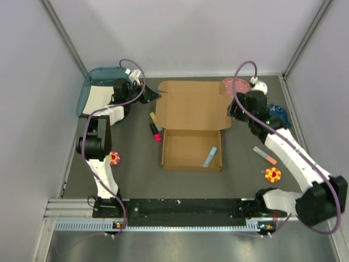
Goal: Fold the paper box
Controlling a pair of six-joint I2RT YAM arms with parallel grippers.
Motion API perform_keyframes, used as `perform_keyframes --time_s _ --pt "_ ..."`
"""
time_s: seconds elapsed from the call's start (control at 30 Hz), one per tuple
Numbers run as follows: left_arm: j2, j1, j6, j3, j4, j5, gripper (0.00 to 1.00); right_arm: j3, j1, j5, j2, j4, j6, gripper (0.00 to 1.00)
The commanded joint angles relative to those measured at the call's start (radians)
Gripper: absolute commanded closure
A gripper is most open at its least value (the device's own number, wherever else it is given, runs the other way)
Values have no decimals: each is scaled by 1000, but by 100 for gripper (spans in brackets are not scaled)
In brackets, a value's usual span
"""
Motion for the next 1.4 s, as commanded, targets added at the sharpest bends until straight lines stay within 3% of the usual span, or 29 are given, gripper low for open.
perform_keyframes --time_s 0.0,0.13,0.23,0.33,0.63,1.37 --pt "-113 -31 58 -41 37 26 100 173 -105 -29 112 65 -155 40" --pt "-154 -58 132 -63 -5 -3 100 227 -238 -330 190 136 -172 38" --pt "-170 -74 153 -76 3 -26 100 226 -311 -481 248 179 -182 37" --pt "-182 -78 144 -101 24 -45 100 170 -326 -535 280 219 -188 38" --pt "-231 -78 161 -152 32 -137 100 -68 -325 -528 149 326 -161 39" --pt "-253 -100 169 -172 35 -143 100 71 -325 -560 369 351 -138 43"
